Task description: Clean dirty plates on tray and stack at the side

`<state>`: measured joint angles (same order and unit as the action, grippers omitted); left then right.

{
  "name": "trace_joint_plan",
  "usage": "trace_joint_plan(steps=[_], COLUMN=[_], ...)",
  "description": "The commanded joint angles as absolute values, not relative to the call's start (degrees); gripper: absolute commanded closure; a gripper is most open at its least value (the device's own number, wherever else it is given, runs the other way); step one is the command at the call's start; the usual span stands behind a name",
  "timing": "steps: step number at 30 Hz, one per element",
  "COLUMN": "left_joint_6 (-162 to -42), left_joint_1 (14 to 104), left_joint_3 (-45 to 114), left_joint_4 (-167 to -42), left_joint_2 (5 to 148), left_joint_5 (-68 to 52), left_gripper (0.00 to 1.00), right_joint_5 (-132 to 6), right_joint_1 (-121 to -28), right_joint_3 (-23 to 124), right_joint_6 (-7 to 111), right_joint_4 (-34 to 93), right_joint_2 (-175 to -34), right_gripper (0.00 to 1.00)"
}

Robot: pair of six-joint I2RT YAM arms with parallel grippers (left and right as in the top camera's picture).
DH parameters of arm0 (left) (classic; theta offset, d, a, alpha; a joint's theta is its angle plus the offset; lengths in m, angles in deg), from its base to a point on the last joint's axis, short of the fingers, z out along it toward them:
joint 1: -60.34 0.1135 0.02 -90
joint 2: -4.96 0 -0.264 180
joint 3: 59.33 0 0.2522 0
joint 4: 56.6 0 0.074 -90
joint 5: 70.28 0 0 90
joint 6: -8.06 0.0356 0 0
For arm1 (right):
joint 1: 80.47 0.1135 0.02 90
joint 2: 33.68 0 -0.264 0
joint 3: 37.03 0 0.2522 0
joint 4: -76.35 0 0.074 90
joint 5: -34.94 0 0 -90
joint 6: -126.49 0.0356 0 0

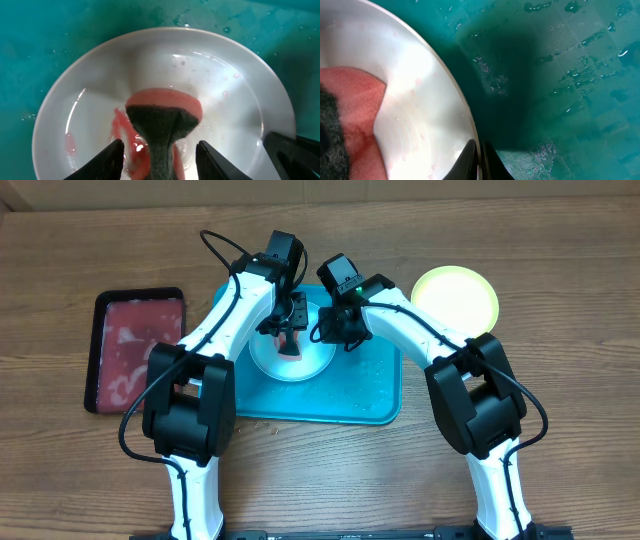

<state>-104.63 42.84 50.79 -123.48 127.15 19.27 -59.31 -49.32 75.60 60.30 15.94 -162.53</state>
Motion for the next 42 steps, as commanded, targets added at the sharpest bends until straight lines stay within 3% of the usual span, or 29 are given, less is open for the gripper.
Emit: trace_joint_plan(steps=[1,3,7,20,22,24,35,42], left_joint_6=[-103.58,-103.58,-103.61,-103.80,-103.83,-103.80,-103.76,-103.78], left_joint_1=[43.06,43.06,43.06,43.04,43.04,43.06,43.06,43.32], left_joint_3=[49.96,49.28,48.58,46.44,45.24,44.45,46.85,46.79], left_joint_4=[-123.74,-124.16,-124.53,-124.09,-123.44,-122.96,-122.52,-124.66], left_joint_2=[127.48,127.48,127.48,127.48,127.48,127.48,127.39,127.41], left_joint_5=[17.76,17.74,17.65,16.23,16.12,16.04,16.89,34.35], left_gripper=[0.52,0.53,0.68,0.74,0.81,0.96,0.96,0.96], right_joint_5=[-57.47,-57.47,-57.47,-57.47,-57.49,-57.49,-57.47,-57.47], right_joint_1=[-49.43,-49.40,-49.40,-49.40,-49.40,-49.40,-49.40,-49.40], right_joint_3=[75.27,75.27,75.27,75.27,75.27,75.27,75.27,75.27], right_joint_6=[60.74,60.74,60.74,60.74,60.74,60.74,60.74,60.74], right_joint_4=[15.83,15.81,15.83,15.79,15.76,15.76,15.79,15.57], right_joint_2=[-161.86,-161.86,-161.86,-161.88,-161.86,-161.86,-161.86,-161.86], right_gripper=[0.96,0.96,0.96,0.96,0.96,0.96,0.96,0.96])
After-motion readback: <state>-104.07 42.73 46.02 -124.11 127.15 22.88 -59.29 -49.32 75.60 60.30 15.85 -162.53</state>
